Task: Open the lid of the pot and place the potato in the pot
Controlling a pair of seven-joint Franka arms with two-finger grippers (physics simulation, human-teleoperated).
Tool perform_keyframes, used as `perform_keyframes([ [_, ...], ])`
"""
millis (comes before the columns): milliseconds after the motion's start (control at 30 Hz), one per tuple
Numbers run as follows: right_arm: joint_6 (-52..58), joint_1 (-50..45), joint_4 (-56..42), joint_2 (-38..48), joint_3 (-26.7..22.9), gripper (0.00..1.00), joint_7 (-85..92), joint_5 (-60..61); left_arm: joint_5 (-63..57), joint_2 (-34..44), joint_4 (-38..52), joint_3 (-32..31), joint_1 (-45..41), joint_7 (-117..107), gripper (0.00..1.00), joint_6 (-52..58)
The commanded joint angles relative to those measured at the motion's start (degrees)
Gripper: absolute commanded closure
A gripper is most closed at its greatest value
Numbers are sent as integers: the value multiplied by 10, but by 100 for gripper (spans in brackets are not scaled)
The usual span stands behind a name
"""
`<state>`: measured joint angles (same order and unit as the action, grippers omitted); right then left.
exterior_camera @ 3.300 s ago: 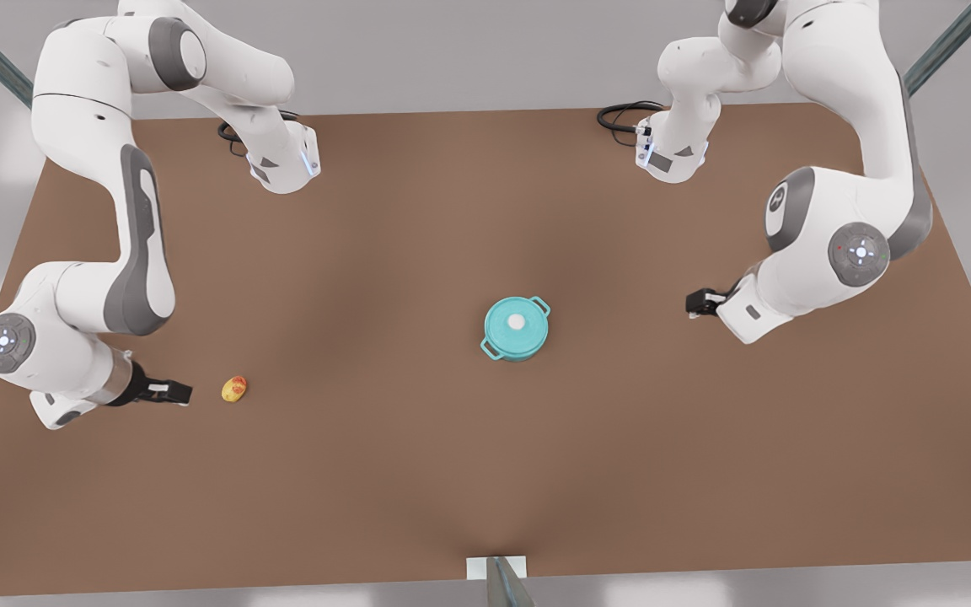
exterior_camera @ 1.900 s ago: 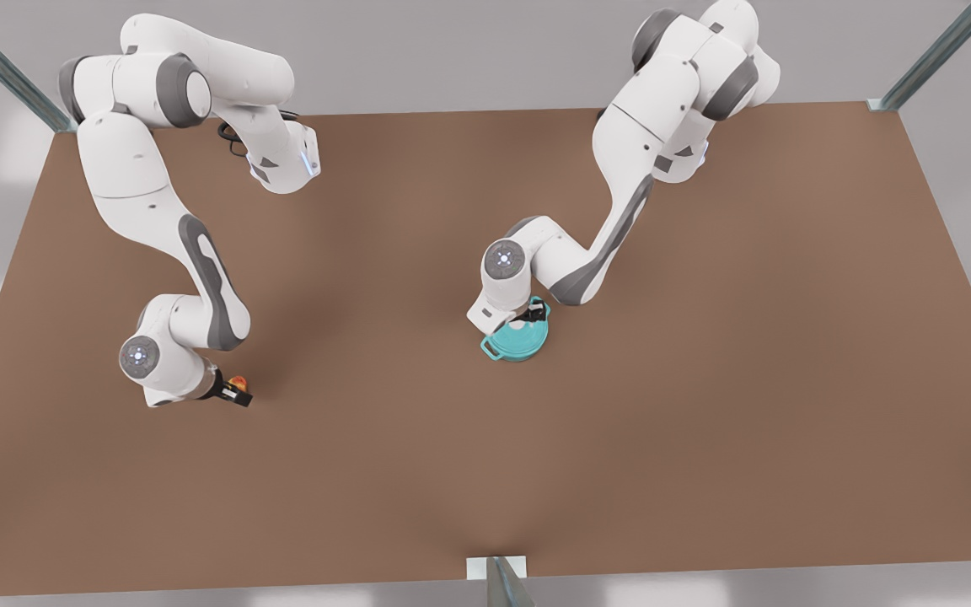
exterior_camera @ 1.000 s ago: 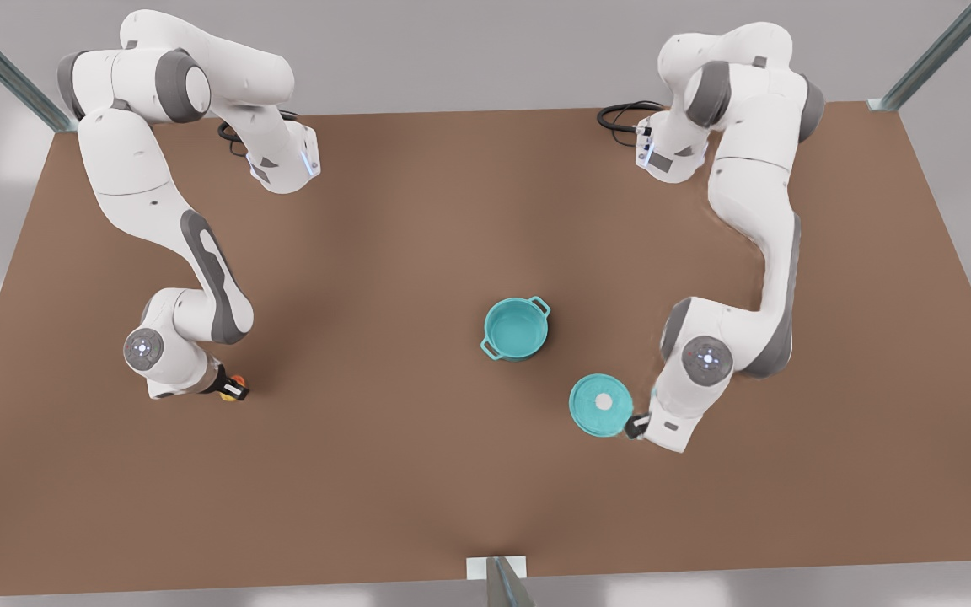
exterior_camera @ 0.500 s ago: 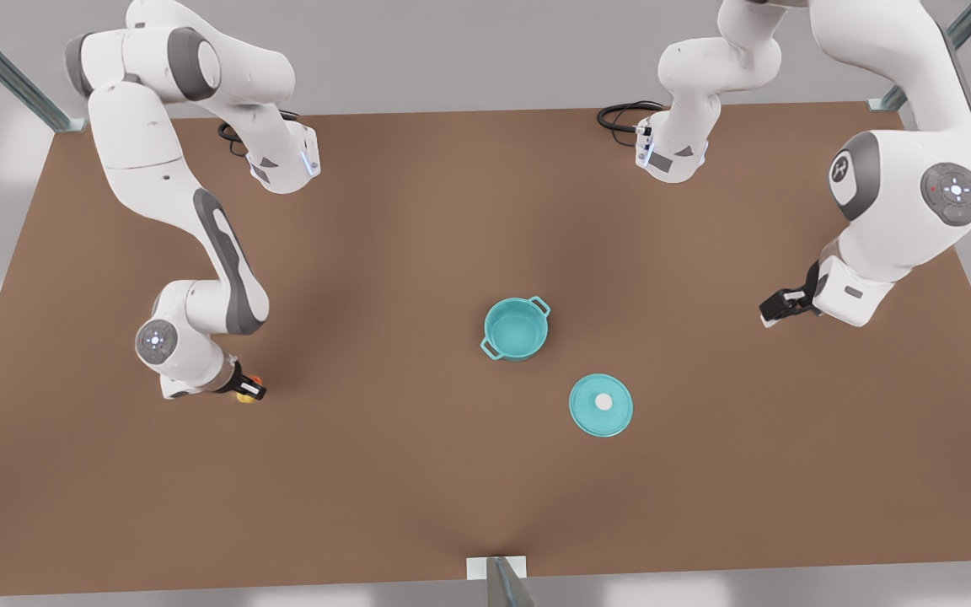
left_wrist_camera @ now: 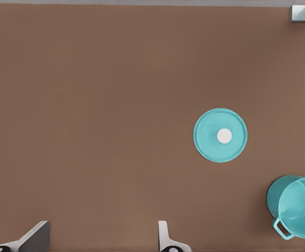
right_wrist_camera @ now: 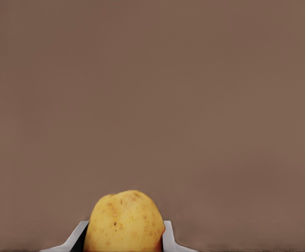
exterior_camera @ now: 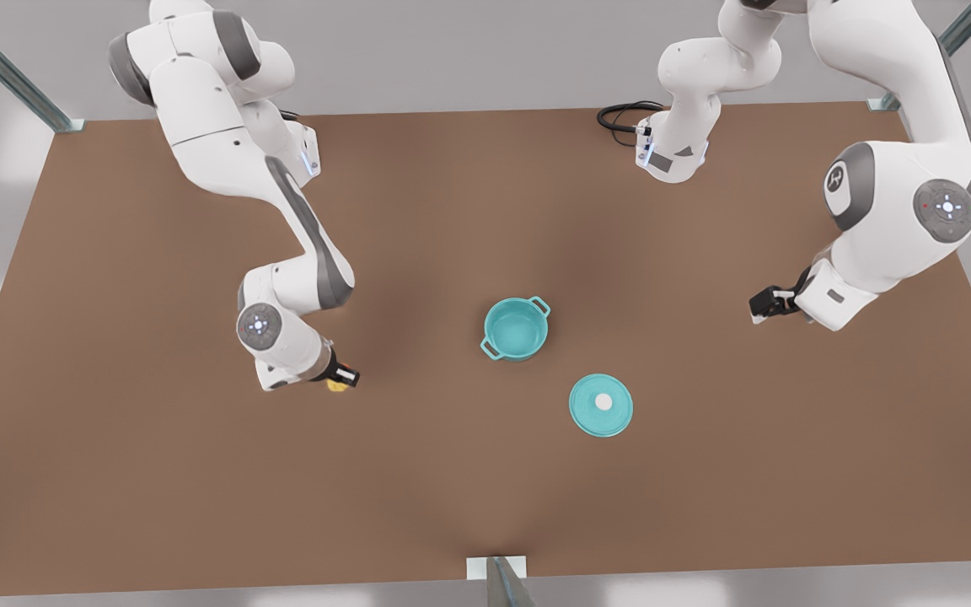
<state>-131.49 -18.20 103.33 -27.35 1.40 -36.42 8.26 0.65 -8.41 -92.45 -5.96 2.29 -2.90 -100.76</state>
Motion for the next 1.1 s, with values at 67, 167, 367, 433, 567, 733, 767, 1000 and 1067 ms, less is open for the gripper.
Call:
perform_keyframes([
  [67, 37, -52, -19, -1, -1, 46, -204, 18, 1, 1, 1, -1, 0, 78, 0, 3],
  [167, 37, -90, -34, -4, -1, 46, -236, 26, 1, 1, 4, -1, -1, 77, 0, 3],
  [367, 66, -164, -141, -60, -2, 46, -296, 44, 1, -1, 4, -12, -1, 77, 0, 11],
  [433, 66, -184, -172, -79, -2, 46, -320, 43, 1, -4, 4, -12, -1, 76, 0, 10],
  [567, 66, -221, -212, -114, -2, 46, -356, 41, 2, -11, 5, -10, 2, 67, 0, 19],
  [733, 62, -265, -260, -161, -3, 45, -387, 40, 15, -34, 53, -7, 15, 75, 0, 23],
  [767, 62, -268, -277, -178, -3, 45, -391, 40, 17, -36, 65, -8, 11, 74, 0, 24],
  [1000, 61, -286, -321, -234, -23, 43, -397, 39, 16, -48, 64, -10, 10, 73, 0, 23],
  [1067, 63, -286, -328, -234, -23, 0, -396, 39, 18, -47, 65, -9, 11, 74, 0, 22],
])
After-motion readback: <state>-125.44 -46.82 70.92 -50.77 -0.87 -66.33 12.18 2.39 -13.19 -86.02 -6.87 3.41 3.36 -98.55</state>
